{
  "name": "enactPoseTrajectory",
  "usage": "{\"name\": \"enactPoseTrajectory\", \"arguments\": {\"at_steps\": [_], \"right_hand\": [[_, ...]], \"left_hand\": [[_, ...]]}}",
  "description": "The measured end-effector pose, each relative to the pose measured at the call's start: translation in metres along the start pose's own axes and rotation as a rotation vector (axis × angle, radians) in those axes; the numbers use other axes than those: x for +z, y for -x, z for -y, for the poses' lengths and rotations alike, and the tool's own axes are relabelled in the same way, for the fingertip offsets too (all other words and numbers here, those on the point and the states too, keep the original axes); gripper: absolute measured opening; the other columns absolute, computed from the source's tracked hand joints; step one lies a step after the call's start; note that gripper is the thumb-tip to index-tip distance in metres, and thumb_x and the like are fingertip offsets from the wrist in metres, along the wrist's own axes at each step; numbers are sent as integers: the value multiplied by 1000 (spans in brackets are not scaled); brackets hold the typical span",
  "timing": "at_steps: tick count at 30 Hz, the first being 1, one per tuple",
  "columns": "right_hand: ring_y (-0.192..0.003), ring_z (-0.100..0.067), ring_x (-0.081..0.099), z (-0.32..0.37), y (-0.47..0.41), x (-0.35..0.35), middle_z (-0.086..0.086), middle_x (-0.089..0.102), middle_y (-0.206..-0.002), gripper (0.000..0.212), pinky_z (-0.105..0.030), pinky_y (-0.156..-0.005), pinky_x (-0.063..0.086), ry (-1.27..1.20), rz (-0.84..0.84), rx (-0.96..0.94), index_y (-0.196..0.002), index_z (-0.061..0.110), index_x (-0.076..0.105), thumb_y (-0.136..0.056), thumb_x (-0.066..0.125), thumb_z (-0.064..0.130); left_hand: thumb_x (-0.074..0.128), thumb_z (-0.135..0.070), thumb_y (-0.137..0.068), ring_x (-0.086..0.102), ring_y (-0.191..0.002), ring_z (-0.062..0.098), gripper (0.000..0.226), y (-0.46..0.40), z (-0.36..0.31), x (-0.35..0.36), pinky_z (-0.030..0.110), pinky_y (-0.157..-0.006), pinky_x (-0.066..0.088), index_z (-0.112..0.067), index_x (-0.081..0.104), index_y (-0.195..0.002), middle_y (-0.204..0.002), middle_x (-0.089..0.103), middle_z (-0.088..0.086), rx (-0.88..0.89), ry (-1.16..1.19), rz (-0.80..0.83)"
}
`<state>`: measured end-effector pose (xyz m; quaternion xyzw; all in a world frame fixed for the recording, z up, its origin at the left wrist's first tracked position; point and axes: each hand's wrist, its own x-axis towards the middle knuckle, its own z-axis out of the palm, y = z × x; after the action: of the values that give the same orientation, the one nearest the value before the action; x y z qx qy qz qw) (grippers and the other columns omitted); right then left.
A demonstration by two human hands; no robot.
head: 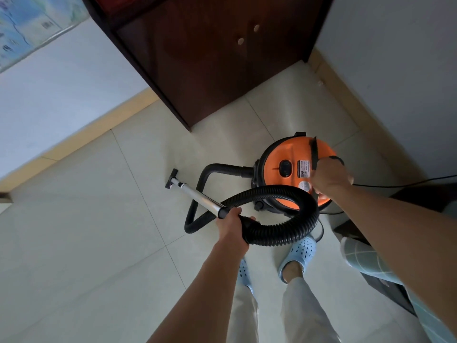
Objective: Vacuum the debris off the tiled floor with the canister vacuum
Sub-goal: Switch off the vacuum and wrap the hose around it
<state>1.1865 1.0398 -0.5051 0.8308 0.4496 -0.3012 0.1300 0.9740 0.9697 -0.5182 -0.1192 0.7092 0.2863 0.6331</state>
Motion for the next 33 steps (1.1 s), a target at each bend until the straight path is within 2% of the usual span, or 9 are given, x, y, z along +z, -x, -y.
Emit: {"name": "enactPoseTrajectory", "arguments": {"at_steps": [5,10,14,19,23,25,29,31,33], "right_hand": [[-78,-33,74,-13,-22,-16,-13,72,-77,24,-45,-77,63,-4,-11,-21,-71,9,54,-94,57,5],[-67,-30,71,-32,-43,-28,-11,68,-64,24,-44,-75,62,24,-35,-41,-71,6,56,-95,60,8],[-66,-30,72,-50,-49,-39,-11,68,-65,21,-41,-73,62,26,-41,-21,-77,5,58,-97,62,12],[-50,-22,64,-87,-61,-57,-11,68,-64,25,-31,-58,52,23,-23,42,-74,5,58,-92,71,17],[-75,-29,64,-124,-78,-65,-18,68,-84,32,-35,-70,51,16,-89,51,-68,8,50,-94,68,15],[-80,-33,70,-143,-89,-68,-19,68,-81,33,-39,-74,59,-23,-121,63,-67,8,51,-96,65,17],[-49,-28,66,-175,-108,-72,-16,65,-56,34,-41,-60,61,-142,-162,70,-67,2,60,-98,59,16],[-44,-27,64,-188,-115,-75,-15,64,-52,32,-35,-51,56,-193,-175,73,-70,0,63,-97,61,17],[-45,-26,62,-200,-121,-78,-13,63,-55,24,-30,-50,49,-240,-183,67,-82,1,65,-96,65,21]], "left_hand": [[56,-9,-92,62,-64,28,41,-2,5,21,36,-51,56,-10,45,-132,-103,58,22,-9,10,7],[56,-9,-93,62,-62,27,41,2,11,39,36,-49,56,-11,45,-133,-101,57,21,-10,12,21],[56,-9,-92,61,-57,26,41,7,16,55,34,-49,56,-9,45,-132,-95,56,19,-11,29,41],[56,-9,-93,59,-54,25,41,18,26,79,33,-49,55,-9,44,-132,-94,55,20,-21,25,76],[54,-7,-94,59,-57,26,39,27,37,100,34,-48,56,-11,44,-131,-97,52,21,-14,0,99],[53,-6,-94,58,-57,26,37,33,44,112,34,-47,56,-10,44,-130,-95,52,21,-9,-23,107],[52,-5,-95,57,-55,25,37,44,55,133,34,-46,57,-7,44,-131,-82,52,17,-20,-57,116],[52,-6,-95,57,-56,25,37,47,61,144,35,-46,57,-7,43,-131,-90,54,20,-23,-83,121],[54,-7,-94,58,-56,26,39,48,66,154,34,-46,56,-8,43,-132,-93,55,21,-20,-111,122]]}}
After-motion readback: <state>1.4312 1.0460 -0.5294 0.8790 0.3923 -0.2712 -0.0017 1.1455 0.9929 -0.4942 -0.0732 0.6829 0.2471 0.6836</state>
